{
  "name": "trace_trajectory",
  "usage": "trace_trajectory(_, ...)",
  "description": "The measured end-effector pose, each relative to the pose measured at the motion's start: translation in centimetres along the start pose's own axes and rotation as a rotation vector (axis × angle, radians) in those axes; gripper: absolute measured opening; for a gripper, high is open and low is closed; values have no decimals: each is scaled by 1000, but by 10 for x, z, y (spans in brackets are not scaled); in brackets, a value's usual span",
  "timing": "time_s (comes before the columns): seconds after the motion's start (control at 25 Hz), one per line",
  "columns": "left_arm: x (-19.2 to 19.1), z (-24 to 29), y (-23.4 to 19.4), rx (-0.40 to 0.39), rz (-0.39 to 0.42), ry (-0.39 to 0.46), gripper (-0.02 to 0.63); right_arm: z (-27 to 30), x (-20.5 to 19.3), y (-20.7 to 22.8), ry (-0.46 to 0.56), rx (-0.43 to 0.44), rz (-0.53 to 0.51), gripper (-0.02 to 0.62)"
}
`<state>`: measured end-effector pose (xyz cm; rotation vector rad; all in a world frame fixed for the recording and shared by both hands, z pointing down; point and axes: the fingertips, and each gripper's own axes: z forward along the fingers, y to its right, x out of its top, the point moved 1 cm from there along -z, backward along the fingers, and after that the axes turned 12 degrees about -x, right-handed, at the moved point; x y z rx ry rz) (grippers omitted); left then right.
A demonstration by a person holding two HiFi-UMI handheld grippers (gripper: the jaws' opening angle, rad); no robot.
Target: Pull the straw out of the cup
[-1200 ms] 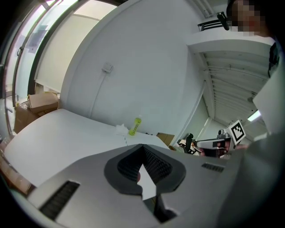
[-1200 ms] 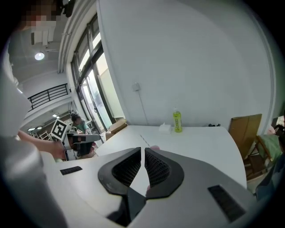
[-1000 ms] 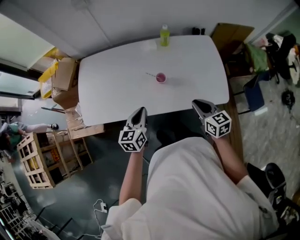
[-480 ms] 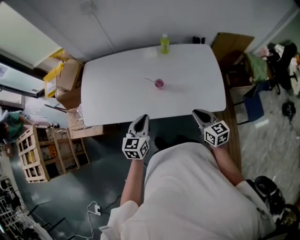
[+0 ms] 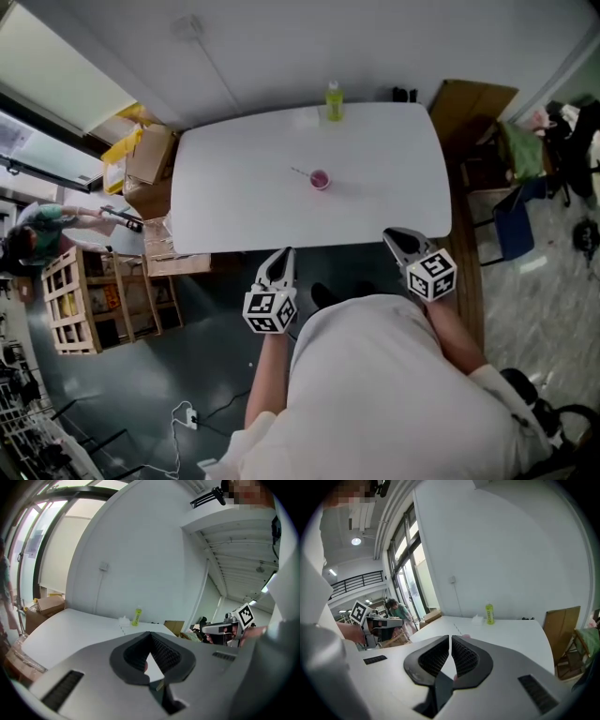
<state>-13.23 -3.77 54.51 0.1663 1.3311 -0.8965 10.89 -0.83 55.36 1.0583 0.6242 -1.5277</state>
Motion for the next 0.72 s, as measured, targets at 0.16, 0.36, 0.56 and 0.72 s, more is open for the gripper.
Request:
trace_trajectory(0.16,-2,-1,2,16,-6,4,2,-2,1,4,6,8,6,46)
trace_trajectory(0.36,-3,-2,3,26,-14,6,2,-2,3,6,4,18,-6,46)
trace_trajectory(0.56,-8,-7,3,29,-21,2,2,-2,1,6,3,15,2,46)
trace_trajectory(0.72,-7,-8,2,29,-22,6,2,1,0,4,-1,19,-3,46)
